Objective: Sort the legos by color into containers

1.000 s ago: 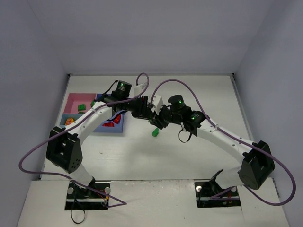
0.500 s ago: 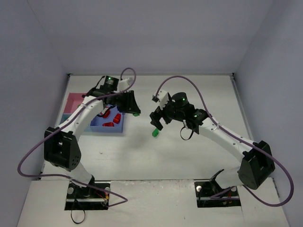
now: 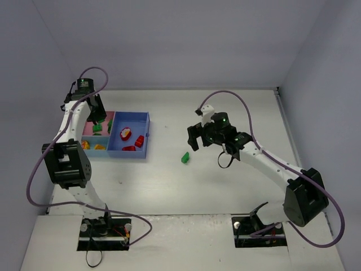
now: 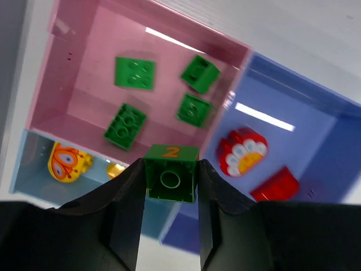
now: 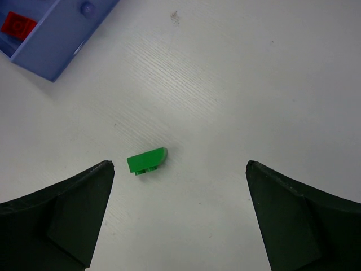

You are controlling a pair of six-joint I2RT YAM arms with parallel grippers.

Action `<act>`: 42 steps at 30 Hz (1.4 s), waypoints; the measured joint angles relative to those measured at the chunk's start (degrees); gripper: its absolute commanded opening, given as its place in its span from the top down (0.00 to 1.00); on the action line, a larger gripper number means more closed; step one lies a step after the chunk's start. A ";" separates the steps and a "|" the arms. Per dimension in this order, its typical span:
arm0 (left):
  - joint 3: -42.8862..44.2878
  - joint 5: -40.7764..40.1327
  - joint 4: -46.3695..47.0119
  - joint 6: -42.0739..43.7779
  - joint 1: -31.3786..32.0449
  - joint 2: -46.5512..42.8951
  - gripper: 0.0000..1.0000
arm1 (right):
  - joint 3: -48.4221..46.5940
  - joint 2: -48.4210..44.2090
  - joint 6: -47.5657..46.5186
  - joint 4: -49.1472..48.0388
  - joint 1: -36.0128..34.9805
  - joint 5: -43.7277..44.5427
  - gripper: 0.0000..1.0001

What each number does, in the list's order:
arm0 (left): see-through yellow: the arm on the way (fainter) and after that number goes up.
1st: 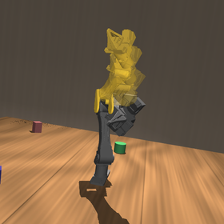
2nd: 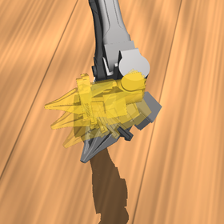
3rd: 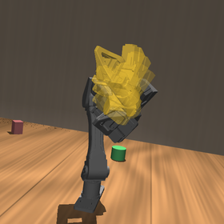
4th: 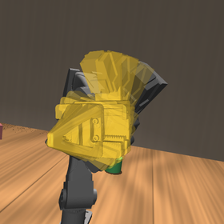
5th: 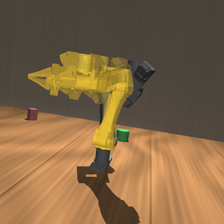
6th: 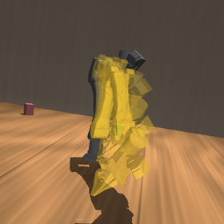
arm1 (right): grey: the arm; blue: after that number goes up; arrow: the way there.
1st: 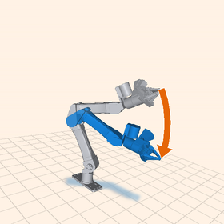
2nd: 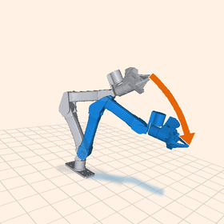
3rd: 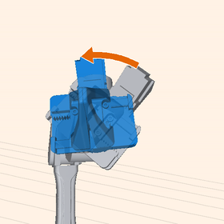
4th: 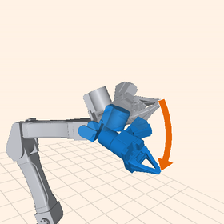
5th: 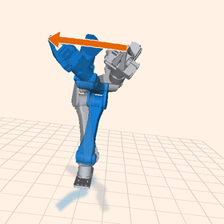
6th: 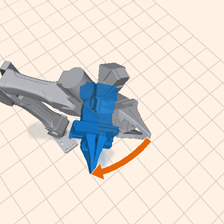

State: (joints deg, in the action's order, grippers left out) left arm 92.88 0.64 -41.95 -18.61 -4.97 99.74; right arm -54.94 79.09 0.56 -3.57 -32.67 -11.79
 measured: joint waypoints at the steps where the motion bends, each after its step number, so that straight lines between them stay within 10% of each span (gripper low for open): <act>1: 0.68 -0.81 0.13 0.00 -0.90 1.66 0.92 | 0.44 -0.17 0.63 0.00 0.00 0.31 0.00; 14: 4.20 -3.08 5.18 0.44 -4.31 12.57 0.39 | 3.74 -5.81 2.40 -0.09 0.55 5.42 0.00; 21: -0.74 0.24 6.75 -0.35 0.85 6.86 0.36 | 4.39 -5.92 4.13 -0.09 3.41 7.58 0.00; 34: -10.56 10.69 13.05 -1.01 40.06 -1.86 0.36 | 9.38 -7.41 15.78 0.26 18.93 8.26 0.00; 42: -10.38 9.79 13.84 -1.40 45.75 6.51 0.36 | 10.45 -11.52 18.38 1.27 20.79 8.44 0.00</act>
State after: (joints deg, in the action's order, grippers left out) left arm 82.50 10.44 -28.12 -20.01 40.77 106.26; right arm -44.49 67.57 18.94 -2.31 -11.88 -3.36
